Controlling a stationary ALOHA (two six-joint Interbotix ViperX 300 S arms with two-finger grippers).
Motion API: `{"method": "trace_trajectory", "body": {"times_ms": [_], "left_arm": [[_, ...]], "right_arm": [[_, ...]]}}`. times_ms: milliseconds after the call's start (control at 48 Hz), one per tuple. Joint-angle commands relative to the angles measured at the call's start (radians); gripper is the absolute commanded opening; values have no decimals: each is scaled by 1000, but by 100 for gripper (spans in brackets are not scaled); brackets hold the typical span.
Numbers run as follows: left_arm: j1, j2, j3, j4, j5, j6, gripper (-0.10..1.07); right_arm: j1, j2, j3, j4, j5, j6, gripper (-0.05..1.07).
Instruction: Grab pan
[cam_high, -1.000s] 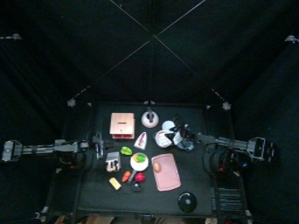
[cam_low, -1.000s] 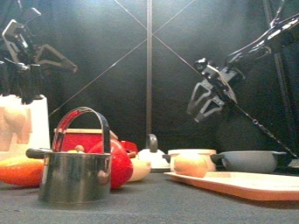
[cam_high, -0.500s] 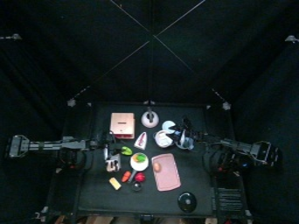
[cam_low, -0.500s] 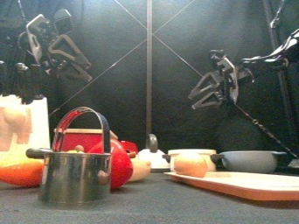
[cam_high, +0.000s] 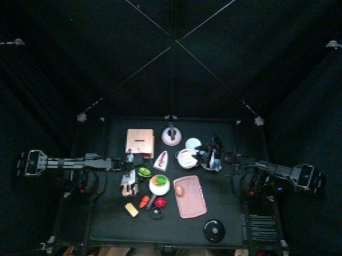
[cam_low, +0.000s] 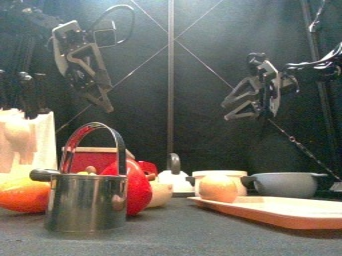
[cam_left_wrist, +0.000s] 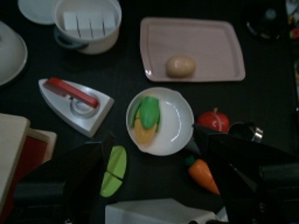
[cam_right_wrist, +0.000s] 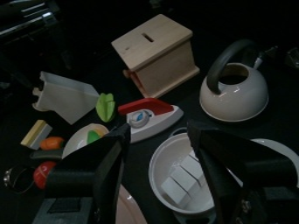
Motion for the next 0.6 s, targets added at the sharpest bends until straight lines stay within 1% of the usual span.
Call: {"method": "trace_trajectory", "body": {"times_ms": [0,62,146,208,292,312,375,458,583], "left_arm": [[9,44,-107,9,172,-6,102],[5,75,-132,28,227,-21,102],[-3,120,-135,66,229,-72,102],[-11,164,-143,120,222,-133,102],[-18,216,-172,193,227,-222,101],[-23,236,-183,219,230,-261,101],[-34,268,-207,272,245,-339,101],[-64,307,-227,347,278,-436,101],[-95,344,-225,422,295,-528,101]], "right_arm": [[2,-6,-11,5,-9,-2,88],[2,-6,-11,8,-9,-2,88],[0,-5,-9,11,-9,-2,88],[2,0,-9,11,-9,-2,88],[2,3,-9,14,-9,-2,88],[2,5,-8,17,-9,-2,88],[2,8,-9,23,-9,-2,88],[2,12,-9,29,-9,-2,88],[0,15,-9,29,-9,-2,88]]}}
